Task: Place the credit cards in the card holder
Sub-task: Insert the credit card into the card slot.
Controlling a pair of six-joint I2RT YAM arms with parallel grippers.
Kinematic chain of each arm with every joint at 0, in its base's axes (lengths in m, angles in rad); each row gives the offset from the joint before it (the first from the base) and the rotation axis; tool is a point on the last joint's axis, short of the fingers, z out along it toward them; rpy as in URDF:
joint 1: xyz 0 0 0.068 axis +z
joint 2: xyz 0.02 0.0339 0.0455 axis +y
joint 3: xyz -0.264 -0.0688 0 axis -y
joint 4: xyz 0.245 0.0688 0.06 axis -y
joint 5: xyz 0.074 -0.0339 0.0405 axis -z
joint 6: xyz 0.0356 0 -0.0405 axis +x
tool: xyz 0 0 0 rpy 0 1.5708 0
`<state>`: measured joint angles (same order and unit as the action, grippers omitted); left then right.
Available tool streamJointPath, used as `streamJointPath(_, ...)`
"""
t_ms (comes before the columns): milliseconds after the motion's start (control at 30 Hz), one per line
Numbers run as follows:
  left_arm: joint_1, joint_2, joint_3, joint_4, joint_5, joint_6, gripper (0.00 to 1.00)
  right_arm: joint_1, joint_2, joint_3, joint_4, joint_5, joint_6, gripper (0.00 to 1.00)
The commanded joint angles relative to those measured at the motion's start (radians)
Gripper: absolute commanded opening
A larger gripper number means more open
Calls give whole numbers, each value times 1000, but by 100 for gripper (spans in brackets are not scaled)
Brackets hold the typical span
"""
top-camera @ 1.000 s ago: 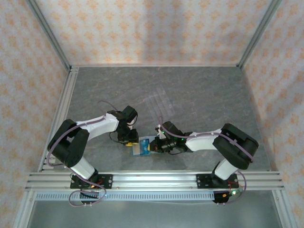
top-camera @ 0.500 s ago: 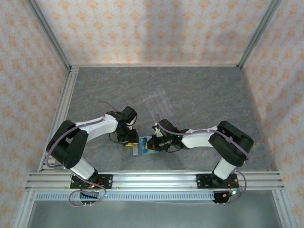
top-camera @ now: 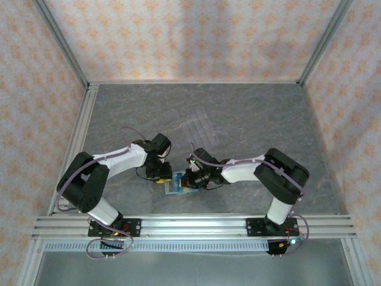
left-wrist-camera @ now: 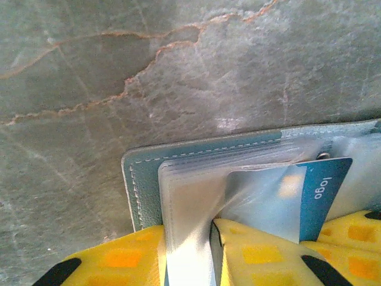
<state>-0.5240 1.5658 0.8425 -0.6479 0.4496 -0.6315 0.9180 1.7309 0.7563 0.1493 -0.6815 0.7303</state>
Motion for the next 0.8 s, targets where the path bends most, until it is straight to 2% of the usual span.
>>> streamJointPath(0, -11, -28, -4, -53, -2, -19, 28, 25, 27, 28, -51, 20, -33, 0)
streamJointPath(267, 35, -107, 9, -70, 31, -27, 28, 25, 6, 29, -141, 36, -51, 0)
streamJointPath(333, 42, -109, -1, -72, 26, -25, 22, 24, 7, 40, -156, 36, -57, 0)
streamJointPath(433, 50, -107, -30, -57, 22, -35, 6, 25, 12, 64, -185, 35, -68, 0)
streamJointPath(500, 53, -103, -48, -53, 13, -40, 0, 25, 18, 85, -212, 33, -81, 0)
streamJointPath(767, 53, -45, -104, 12, 13, -45, 0, 25, 32, 141, -287, 22, -118, 0)
